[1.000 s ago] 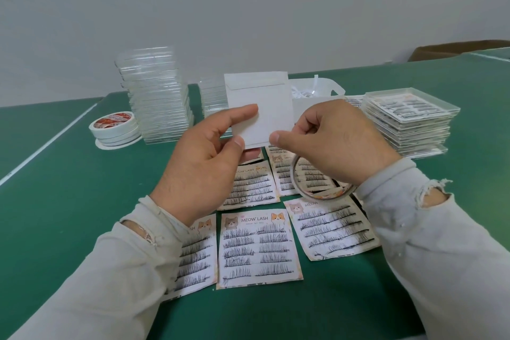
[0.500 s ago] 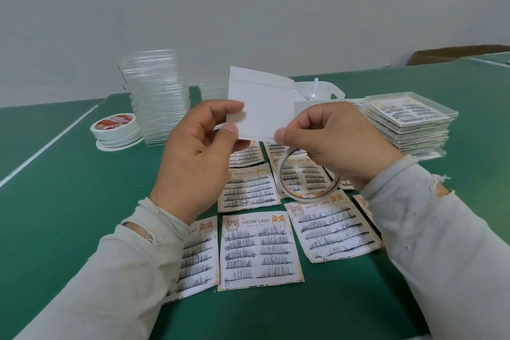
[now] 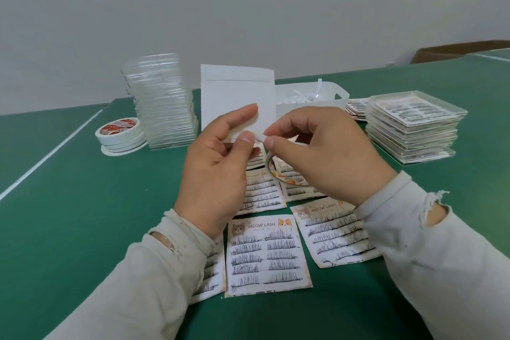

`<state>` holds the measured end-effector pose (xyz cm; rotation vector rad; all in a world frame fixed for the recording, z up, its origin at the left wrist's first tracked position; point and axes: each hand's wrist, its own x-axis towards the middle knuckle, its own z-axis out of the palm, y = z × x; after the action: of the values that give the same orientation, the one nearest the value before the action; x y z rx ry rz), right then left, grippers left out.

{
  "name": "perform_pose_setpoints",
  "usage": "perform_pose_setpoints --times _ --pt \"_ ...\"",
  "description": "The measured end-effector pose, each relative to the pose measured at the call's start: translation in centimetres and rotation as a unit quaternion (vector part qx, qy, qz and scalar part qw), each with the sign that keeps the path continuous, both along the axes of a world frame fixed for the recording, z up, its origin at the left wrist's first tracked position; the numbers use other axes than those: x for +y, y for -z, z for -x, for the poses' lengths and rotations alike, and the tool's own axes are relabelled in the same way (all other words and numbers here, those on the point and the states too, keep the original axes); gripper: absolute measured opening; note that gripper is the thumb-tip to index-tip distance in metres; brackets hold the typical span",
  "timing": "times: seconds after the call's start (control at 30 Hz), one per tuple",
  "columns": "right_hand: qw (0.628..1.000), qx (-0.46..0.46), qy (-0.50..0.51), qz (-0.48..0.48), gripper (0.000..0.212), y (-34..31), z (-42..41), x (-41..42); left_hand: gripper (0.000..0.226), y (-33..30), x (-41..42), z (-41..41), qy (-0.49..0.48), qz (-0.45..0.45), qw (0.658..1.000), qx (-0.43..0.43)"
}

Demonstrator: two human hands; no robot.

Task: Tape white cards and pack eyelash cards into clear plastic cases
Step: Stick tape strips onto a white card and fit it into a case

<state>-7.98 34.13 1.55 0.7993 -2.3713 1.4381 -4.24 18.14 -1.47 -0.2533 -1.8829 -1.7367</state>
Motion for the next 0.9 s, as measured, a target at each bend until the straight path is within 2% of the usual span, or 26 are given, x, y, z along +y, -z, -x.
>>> perform_pose_setpoints --times 0.13,0.3,0.43,0.63,0.9 --pt "0.999 0.016 0.040 -0.001 0.015 -0.25 -0.41 -0.15 0.033 -0.08 -0.01 0.05 -0.013 -0.012 1.000 0.005" --pt "0.996 0.013 0.067 -0.052 0.010 -0.45 -0.52 -0.11 0.032 -0.01 0.08 -0.05 -0.008 -0.010 1.000 0.002" --pt "0.995 0.005 0.084 -0.048 0.012 -0.62 -0.52 -0.06 0.034 0.02 0.19 -0.14 -0.014 0.003 1.000 0.012" --pt "0.996 -0.014 0.077 -0.051 0.012 -0.55 -0.69 -0.27 0.039 0.15 0.60 -0.09 -0.030 -0.023 0.999 0.030" --pt "0.998 -0.030 0.054 -0.031 0.011 -0.76 -0.88 -0.44 0.038 0.01 0.67 -0.30 -0.068 0.013 0.997 0.042"
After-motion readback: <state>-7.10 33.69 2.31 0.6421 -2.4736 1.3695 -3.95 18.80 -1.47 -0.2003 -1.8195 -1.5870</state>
